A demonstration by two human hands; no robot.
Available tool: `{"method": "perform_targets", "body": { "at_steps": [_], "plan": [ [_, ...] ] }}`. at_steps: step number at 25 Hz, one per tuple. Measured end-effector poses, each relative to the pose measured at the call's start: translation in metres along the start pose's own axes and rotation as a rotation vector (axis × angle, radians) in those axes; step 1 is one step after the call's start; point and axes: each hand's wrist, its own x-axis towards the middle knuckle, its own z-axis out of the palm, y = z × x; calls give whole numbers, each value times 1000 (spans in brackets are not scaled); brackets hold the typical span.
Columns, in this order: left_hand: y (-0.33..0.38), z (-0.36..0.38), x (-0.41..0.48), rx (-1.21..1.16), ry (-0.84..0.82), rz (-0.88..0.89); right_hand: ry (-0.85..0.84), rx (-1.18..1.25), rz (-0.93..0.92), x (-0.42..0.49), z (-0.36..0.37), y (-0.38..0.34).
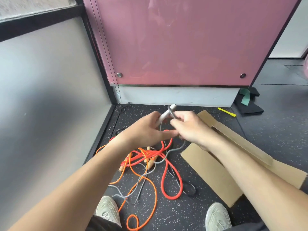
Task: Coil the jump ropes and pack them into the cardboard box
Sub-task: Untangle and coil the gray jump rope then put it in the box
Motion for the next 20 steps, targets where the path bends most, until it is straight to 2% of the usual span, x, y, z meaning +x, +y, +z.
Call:
{"method": "perform_targets", "body": {
  "at_steps": [2, 5, 9, 11, 13, 15, 17, 18, 20],
  "plan": [
    [-6, -12, 4, -60, 33, -32, 205, 85, 6, 11, -22, 9],
    [-19, -30, 1, -102, -124, 31, 449, 254, 80, 22, -46, 23],
    [-33, -41, -4, 19, -251, 85, 699, 144, 65, 28, -50, 32],
    [-39, -53, -11, 10, -252, 86, 894, 115, 139, 27, -76, 41],
    [-47, -73, -21, -129, -132, 9, 1011, 158, 276, 23, -109, 59],
    [-56, -89, -28, -172, 115, -91, 905, 165, 384, 17, -123, 74],
    [-58, -88, -30, -85, 284, -151, 637, 41, 402, 17, -114, 75],
    [-55, -82, -29, -70, 305, -149, 494, -51, 398, 16, -103, 71],
    [-45, -62, -24, -66, 238, -98, 278, -225, 371, 12, -80, 54]
  ]
}}
